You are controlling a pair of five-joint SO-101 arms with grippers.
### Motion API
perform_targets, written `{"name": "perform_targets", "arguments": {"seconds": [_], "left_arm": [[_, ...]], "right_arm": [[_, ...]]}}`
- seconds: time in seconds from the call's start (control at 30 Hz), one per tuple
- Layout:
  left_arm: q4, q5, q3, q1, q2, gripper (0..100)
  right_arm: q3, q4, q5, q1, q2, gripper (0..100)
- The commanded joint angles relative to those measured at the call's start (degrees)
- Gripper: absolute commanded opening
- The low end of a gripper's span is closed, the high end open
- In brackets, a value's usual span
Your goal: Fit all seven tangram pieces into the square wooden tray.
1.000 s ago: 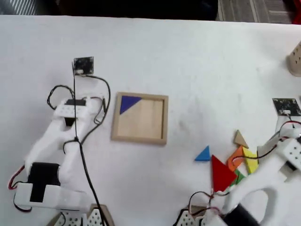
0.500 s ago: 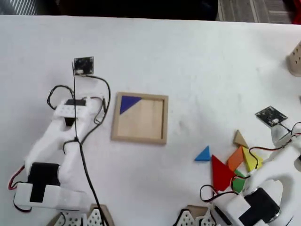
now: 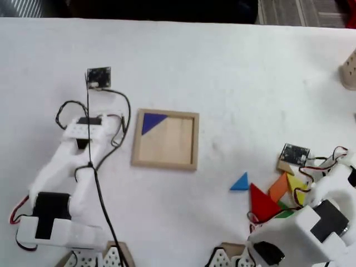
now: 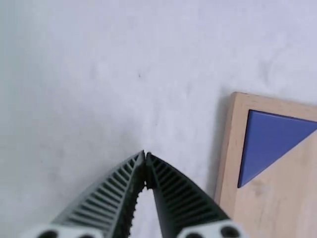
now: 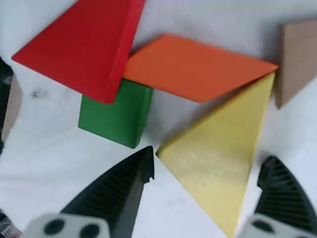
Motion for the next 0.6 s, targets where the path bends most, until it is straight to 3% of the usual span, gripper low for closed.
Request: {"name": "perform_targets", "arguments": {"seconds": [0.0,0.37,0.43,0.57], "left_arm": [[-1.49,-0.70,-0.70,0.75,-2.59,2],[-1.58,-0.70,-0.79,0.75,-2.59,2],[-1.58,-0.70,-0.79,0.75,-2.59,2],[-2.55,-0.70,-0.62,0.75,-2.59,2]], "right_arm": [[-1.93,-0.48,2.73,0.40,0.22,32.6],[1.85,-4.44,0.79,0.57,-0.75,32.4],[0.26,-2.77,-5.27,0.04,-2.59,32.4],[-3.60,0.75,-24.44,-1.45,-8.66,32.4]]}}
